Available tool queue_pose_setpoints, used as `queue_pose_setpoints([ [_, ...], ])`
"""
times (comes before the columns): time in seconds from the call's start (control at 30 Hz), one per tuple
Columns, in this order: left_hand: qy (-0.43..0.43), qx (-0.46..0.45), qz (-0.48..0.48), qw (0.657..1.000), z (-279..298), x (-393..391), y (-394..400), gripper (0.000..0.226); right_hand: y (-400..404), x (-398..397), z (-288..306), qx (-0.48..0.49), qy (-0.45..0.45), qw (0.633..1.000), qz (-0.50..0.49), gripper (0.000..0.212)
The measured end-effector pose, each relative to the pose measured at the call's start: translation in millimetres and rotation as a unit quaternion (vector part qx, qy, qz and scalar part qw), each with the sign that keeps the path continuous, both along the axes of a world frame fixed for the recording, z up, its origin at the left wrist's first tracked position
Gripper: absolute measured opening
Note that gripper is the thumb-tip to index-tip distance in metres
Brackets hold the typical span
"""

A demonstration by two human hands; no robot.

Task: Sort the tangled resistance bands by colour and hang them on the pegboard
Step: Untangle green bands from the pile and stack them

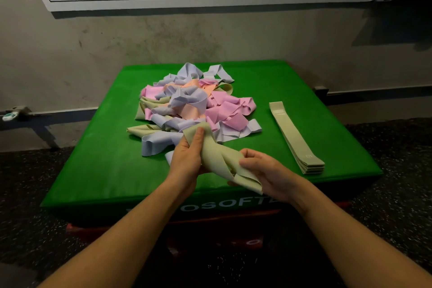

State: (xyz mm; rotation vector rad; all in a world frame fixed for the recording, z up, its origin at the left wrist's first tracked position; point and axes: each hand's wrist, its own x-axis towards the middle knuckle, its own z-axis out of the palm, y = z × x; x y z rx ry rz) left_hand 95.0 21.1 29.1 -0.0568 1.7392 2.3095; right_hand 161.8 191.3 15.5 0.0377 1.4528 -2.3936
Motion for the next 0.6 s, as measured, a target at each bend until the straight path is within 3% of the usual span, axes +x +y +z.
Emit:
queue_pose_setpoints([
  [0.17,0.049,-0.047,0.026,0.997,2,-2,3,0.023,4,6,2,-0.069,0.010,0.997,0.013,0.043],
  [0.3,0.069,-0.090,-0.004,0.994,1,-1,5,0.034,0,2,1,0.026,-0.022,0.997,-0.076,0.019],
  [0.43,0.084,-0.120,-0.038,0.988,0,5,10,0.026,6,-5,-9,0.162,-0.034,0.971,-0.170,0.030],
  [0.6,0.085,-0.151,-0.051,0.984,-1,6,12,0.024,13,0,-10,0.274,-0.047,0.946,-0.168,0.011],
])
